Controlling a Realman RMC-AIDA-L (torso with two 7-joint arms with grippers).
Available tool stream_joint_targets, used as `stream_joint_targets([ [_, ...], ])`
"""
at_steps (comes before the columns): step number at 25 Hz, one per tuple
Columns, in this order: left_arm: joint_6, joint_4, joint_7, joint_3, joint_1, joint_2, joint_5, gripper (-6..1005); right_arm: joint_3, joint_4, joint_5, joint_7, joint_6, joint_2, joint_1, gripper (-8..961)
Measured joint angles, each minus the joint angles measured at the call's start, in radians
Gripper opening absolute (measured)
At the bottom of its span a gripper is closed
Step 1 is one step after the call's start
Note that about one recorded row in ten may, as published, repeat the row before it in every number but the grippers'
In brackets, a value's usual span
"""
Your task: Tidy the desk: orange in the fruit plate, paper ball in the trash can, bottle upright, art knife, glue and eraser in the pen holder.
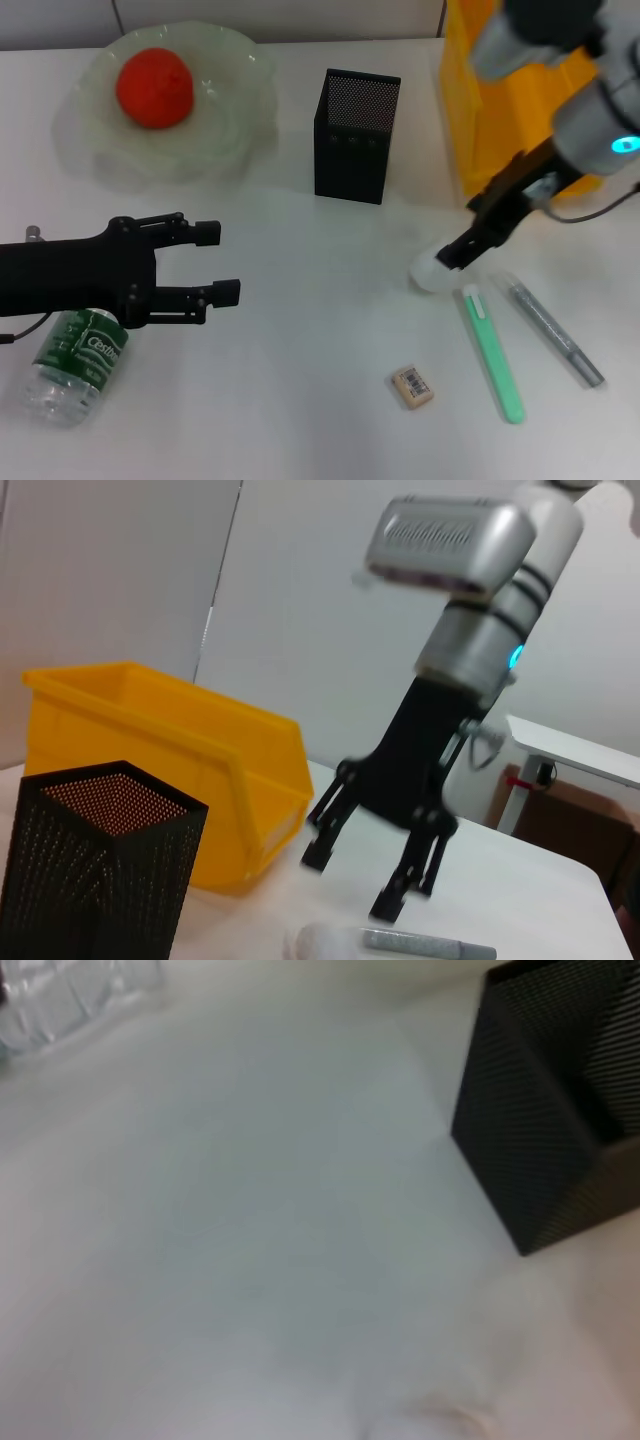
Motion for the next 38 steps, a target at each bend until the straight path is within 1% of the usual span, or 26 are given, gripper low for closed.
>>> stream_joint_targets([
  [2,0.000,0.000,0.000,-0.002,0.003,0.000,0.000,833,-0.034,0.081,0.000,0.000,0.060,0.001,0.027,801],
  [3,0.000,0.000,-0.001,-0.004,0.007,0.000,0.000,833,-0.065,0.155,0.002,0.000,0.110,0.001,0.052,801],
  [4,0.000,0.000,-0.001,-0.004,0.007,0.000,0.000,832,-0.065,0.155,0.002,0.000,0.110,0.001,0.052,801],
  [8,-0.001,0.000,-0.003,-0.005,0.014,0.000,0.000,830,-0.121,0.255,0.005,0.000,0.157,0.003,0.097,799],
  [13,-0.001,0.000,-0.002,-0.007,0.018,0.000,0.000,827,-0.137,0.241,0.003,-0.003,0.156,0.003,0.096,798],
  [15,-0.001,0.000,-0.002,-0.007,0.019,0.000,-0.002,826,-0.137,0.230,0.003,-0.003,0.149,0.003,0.092,727],
  [16,-0.001,0.000,-0.002,-0.008,0.020,0.002,-0.006,825,-0.134,0.201,0.003,-0.002,0.132,0.003,0.082,691],
  [17,-0.001,0.000,-0.002,-0.008,0.020,0.002,-0.006,825,-0.134,0.201,0.003,-0.002,0.132,0.003,0.082,656],
  [18,-0.001,0.000,-0.002,-0.011,0.021,0.002,-0.007,824,-0.129,0.159,0.005,-0.001,0.103,0.002,0.066,620],
  [19,-0.001,0.000,-0.002,-0.011,0.021,0.002,-0.007,823,-0.129,0.159,0.005,-0.001,0.103,0.002,0.066,585],
  [21,0.001,0.000,-0.002,-0.017,0.021,0.003,-0.008,822,-0.114,0.089,0.005,0.000,0.062,0.001,0.040,515],
  [22,0.001,0.000,-0.002,-0.019,0.021,0.004,-0.008,822,-0.098,0.045,0.004,0.000,0.041,0.000,0.024,480],
  [23,0.003,0.000,-0.005,-0.023,0.021,0.007,-0.008,821,-0.035,-0.092,0.002,0.000,-0.024,-0.001,-0.020,445],
  [24,0.003,0.000,-0.005,-0.023,0.021,0.007,-0.008,820,-0.035,-0.092,0.002,0.000,-0.024,-0.001,-0.020,443],
  [27,0.005,0.002,-0.029,-0.042,0.022,0.009,-0.008,819,0.082,-0.309,0.004,0.000,-0.097,-0.001,-0.086,438],
  [28,0.007,0.007,-0.073,-0.065,0.019,0.009,-0.008,818,0.158,-0.432,0.004,0.001,-0.112,-0.001,-0.133,436],
  [29,0.007,0.007,-0.073,-0.065,0.019,0.009,-0.008,817,0.158,-0.432,0.004,0.001,-0.112,-0.001,-0.133,446],
  [32,0.008,0.011,-0.127,-0.073,0.011,0.016,-0.008,816,0.260,-0.548,0.007,0.001,-0.082,0.000,-0.197,474],
  [33,0.009,0.014,-0.158,-0.074,0.004,0.021,-0.008,815,0.300,-0.569,0.022,-0.004,-0.040,0.001,-0.226,484],
  [34,0.009,0.014,-0.158,-0.074,0.004,0.021,-0.008,814,0.300,-0.569,0.022,-0.004,-0.040,0.001,-0.226,493],
  [35,0.009,0.019,-0.173,-0.074,0.000,0.022,-0.008,814,0.316,-0.571,0.036,-0.009,-0.011,0.001,-0.241,503],
  [37,0.009,0.039,-0.216,-0.073,-0.010,0.023,-0.004,813,0.323,-0.550,0.070,-0.025,0.051,0.000,-0.264,522],
  [38,0.006,0.072,-0.267,-0.066,-0.017,0.022,0.004,812,0.325,-0.518,0.105,-0.049,0.112,0.000,-0.278,531],
])
